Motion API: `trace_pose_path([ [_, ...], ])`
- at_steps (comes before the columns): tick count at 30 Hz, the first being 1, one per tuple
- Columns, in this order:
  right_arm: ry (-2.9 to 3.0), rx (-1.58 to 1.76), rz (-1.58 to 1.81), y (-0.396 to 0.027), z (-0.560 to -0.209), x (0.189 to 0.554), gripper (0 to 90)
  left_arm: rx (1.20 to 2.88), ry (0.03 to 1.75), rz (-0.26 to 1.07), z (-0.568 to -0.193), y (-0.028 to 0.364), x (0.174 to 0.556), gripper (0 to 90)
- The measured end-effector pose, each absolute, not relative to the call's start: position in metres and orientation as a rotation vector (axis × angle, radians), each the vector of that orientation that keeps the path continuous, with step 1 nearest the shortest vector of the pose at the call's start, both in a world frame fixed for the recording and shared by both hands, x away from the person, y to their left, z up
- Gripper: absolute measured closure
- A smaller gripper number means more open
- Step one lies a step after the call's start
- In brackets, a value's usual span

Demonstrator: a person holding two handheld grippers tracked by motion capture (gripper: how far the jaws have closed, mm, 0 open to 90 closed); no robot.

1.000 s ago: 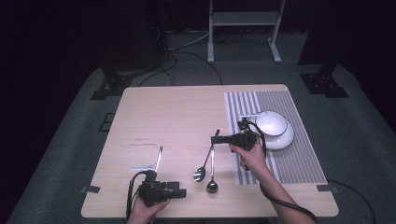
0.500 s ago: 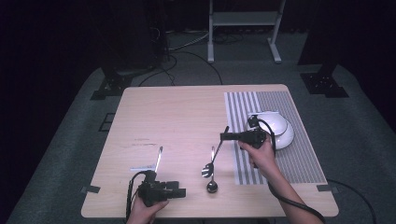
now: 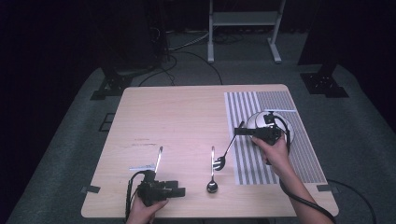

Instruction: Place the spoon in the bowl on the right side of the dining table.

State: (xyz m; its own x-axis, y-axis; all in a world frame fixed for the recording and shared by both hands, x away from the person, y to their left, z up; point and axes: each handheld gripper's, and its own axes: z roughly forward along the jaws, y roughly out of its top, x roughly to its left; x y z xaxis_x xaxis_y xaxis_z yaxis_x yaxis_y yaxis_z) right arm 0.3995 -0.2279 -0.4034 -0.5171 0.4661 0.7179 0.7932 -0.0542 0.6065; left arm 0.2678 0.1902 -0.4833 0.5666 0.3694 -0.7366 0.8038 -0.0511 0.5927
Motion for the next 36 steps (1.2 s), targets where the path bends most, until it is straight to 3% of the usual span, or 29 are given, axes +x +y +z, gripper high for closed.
trace_pose_path([
  [36,-1.811,-1.582,-1.662,-0.295,-0.399,0.414,88.8,1.649,0.996,-0.463,-0.483,0.194,0.269,7.0],
])
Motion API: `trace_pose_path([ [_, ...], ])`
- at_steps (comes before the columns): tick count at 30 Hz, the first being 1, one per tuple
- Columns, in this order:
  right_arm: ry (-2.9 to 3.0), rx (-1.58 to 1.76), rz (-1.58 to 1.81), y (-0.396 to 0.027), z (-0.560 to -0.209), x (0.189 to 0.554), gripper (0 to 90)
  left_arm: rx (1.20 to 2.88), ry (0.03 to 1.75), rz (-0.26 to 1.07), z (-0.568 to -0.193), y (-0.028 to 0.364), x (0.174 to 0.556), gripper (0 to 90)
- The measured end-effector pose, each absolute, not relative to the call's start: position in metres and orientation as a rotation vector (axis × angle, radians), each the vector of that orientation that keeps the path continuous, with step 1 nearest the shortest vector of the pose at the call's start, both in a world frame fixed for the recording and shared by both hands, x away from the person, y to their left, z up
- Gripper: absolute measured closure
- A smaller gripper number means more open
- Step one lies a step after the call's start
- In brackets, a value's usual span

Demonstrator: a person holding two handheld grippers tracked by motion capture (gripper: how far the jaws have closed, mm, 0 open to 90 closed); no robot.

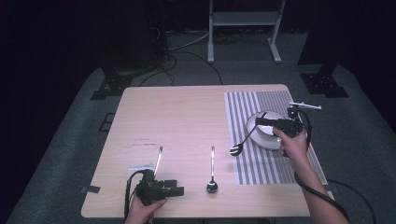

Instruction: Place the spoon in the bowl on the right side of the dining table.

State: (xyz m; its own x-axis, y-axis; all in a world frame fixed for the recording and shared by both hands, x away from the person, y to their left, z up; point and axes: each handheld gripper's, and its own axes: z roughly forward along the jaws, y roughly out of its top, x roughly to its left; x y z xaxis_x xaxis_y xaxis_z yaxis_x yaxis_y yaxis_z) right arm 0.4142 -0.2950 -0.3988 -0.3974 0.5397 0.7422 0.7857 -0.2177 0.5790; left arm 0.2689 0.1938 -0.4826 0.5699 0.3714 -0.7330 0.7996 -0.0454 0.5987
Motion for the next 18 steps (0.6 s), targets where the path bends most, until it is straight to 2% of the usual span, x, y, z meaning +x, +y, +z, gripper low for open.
trace_pose_path([
  [18,-1.763,-1.681,-1.710,-0.319,-0.394,0.420,88.8,1.651,0.992,-0.463,-0.482,0.194,0.268,7.0],
])
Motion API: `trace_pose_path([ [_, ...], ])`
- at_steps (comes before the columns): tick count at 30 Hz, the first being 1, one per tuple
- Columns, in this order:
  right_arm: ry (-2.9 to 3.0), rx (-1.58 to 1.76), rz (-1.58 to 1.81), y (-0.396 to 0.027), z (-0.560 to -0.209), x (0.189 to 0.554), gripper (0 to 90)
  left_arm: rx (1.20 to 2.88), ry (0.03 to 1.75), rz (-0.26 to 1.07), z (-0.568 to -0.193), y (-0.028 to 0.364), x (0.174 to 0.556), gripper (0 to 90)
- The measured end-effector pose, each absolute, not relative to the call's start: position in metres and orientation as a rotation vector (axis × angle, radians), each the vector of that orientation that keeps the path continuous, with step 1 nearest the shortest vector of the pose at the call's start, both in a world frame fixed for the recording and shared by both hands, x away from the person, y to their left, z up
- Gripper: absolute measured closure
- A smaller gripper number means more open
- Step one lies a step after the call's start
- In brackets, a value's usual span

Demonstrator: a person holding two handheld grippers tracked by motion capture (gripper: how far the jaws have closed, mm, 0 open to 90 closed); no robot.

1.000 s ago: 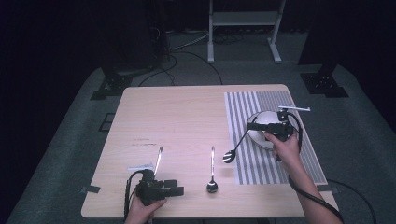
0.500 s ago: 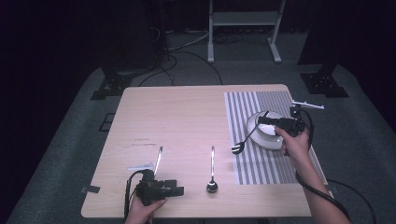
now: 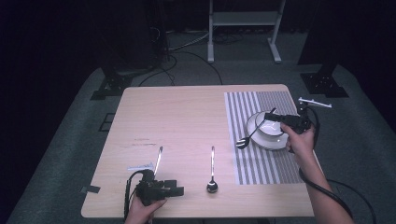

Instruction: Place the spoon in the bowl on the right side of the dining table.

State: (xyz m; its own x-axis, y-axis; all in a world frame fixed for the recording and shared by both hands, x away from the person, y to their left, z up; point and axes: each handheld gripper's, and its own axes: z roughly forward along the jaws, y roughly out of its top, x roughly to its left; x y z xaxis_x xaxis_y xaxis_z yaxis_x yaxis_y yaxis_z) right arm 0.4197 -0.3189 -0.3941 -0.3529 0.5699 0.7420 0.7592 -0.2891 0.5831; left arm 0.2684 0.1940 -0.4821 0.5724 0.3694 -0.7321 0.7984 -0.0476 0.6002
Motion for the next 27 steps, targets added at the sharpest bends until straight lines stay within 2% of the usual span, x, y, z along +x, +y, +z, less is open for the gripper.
trace_pose_path([
  [27,-1.684,-1.833,-1.792,-0.354,-0.376,0.419,88.8,1.645,0.986,-0.469,-0.482,0.194,0.268,7.0],
])
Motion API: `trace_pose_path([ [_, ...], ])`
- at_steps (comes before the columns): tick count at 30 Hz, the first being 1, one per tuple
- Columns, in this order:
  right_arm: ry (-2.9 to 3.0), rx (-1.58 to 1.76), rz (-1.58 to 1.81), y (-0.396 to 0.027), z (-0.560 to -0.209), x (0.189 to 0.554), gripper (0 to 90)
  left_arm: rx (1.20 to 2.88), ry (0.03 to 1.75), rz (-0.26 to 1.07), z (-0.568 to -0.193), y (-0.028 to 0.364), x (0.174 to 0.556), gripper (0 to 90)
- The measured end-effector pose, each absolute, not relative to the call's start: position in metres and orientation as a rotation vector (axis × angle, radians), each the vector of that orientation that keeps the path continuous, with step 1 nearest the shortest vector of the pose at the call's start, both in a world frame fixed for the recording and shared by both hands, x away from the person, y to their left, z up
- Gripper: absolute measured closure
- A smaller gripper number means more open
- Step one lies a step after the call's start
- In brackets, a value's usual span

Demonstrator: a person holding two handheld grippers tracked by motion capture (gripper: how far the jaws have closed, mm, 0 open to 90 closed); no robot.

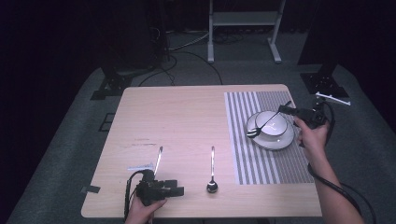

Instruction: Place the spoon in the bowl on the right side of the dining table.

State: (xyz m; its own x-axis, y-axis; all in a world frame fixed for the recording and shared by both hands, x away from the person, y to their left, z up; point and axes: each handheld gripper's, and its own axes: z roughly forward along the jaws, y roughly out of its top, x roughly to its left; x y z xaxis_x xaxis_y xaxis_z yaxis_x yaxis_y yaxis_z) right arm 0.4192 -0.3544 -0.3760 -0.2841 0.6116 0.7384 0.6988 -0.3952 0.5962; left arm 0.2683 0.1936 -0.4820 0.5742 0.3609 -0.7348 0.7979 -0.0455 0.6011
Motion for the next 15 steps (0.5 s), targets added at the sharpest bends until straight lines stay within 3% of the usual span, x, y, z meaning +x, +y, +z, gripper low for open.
trace_pose_path([
  [15,-1.639,-1.935,-1.844,-0.376,-0.367,0.415,88.8,1.644,0.985,-0.469,-0.482,0.193,0.269,7.0],
])
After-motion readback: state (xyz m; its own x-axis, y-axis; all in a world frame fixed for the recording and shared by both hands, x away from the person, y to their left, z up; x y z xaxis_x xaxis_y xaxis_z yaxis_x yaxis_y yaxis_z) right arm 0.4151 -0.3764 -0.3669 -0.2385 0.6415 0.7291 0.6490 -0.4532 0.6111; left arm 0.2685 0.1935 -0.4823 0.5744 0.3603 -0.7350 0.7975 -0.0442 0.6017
